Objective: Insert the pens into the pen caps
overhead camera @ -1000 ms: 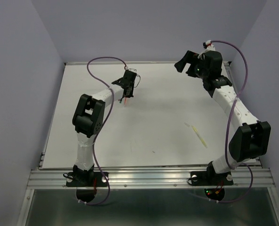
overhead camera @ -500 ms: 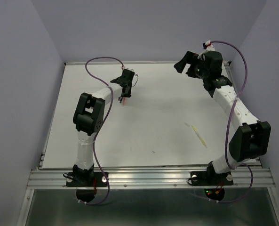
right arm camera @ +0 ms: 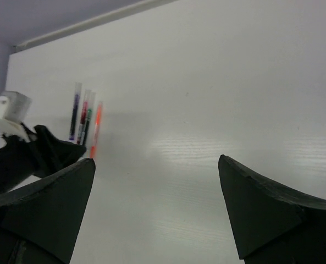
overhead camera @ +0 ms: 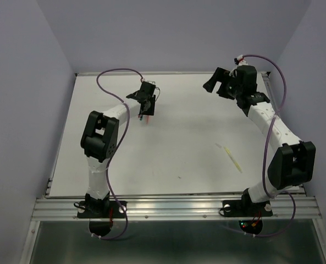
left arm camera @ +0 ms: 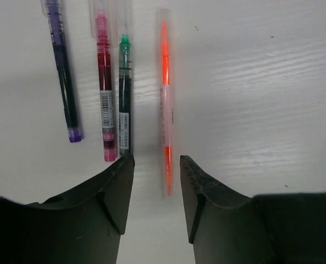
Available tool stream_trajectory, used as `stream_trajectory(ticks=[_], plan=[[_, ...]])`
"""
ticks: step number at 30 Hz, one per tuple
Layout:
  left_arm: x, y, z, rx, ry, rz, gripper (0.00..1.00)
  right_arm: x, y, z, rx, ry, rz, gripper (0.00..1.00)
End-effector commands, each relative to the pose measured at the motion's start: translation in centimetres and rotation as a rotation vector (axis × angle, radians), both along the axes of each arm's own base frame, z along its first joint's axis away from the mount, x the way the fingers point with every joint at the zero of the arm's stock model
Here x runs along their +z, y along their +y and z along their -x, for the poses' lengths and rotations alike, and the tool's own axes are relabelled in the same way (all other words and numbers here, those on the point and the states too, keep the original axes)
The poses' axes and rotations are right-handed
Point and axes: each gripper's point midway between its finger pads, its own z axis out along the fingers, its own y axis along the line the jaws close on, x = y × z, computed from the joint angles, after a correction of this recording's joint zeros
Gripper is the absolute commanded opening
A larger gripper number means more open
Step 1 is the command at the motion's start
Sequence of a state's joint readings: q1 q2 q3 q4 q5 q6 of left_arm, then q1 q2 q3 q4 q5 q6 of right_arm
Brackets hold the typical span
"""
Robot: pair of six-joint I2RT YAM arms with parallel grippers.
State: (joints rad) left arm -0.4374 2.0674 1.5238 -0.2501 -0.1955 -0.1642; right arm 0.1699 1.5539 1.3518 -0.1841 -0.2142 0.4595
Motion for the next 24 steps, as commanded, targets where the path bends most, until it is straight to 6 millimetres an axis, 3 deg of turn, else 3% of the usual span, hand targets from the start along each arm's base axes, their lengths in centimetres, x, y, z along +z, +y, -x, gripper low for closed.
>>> stream_trajectory(ticks=[1,2,4,5,8,10,11,15,16,17,20,24], plan=[[9.5,-3.8,0.5,-0.076,-0.183,0.203,0.54,-1.7,-3.6,1.9,-0.131,0.091,0.130,1.00],[11.5,-4.3,0.9,-0.090,-0.220,0.227,0.57,-2.7,-5.5,2.4,-0.219,0.132,0.184,1.00],[12.5,-5.5,2.0,-0.123,-0.233,0.259,0.64,-3.4,-7.3,3.4,-0.302,0.157,0.229,1.00],[14.0,-5.9,2.5,-0.140,-0.258,0.284,0.67,-3.7,-7.7,4.0,-0.321,0.168,0.238,1.00],[15.6,-7.0,4.0,-0.192,-0.273,0.356,0.75,-6.0,-8.9,7.6,-0.349,0.243,0.275,1.00],[15.8,-7.9,5.0,-0.237,-0.265,0.400,0.81,-7.7,-9.8,9.8,-0.367,0.294,0.308,1.00],[15.8,-8.3,5.3,-0.248,-0.264,0.405,0.83,-10.1,-10.9,11.7,-0.391,0.356,0.361,1.00],[15.7,-8.8,6.1,-0.270,-0.262,0.406,0.89,-14.1,-13.4,17.6,-0.487,0.496,0.433,1.00],[15.6,-9.2,6.3,-0.287,-0.260,0.417,0.92,-14.6,-13.4,18.1,-0.511,0.506,0.410,1.00],[15.7,-9.4,6.4,-0.295,-0.260,0.423,0.94,-15.2,-11.9,18.4,-0.432,0.525,0.364,1.00],[15.9,-10.1,6.6,-0.319,-0.259,0.432,0.99,-16.6,-10.2,18.8,-0.336,0.576,0.311,1.00],[15.9,-10.0,6.6,-0.307,-0.265,0.424,0.99,-20.5,-10.5,20.7,-0.325,0.717,0.359,1.00]])
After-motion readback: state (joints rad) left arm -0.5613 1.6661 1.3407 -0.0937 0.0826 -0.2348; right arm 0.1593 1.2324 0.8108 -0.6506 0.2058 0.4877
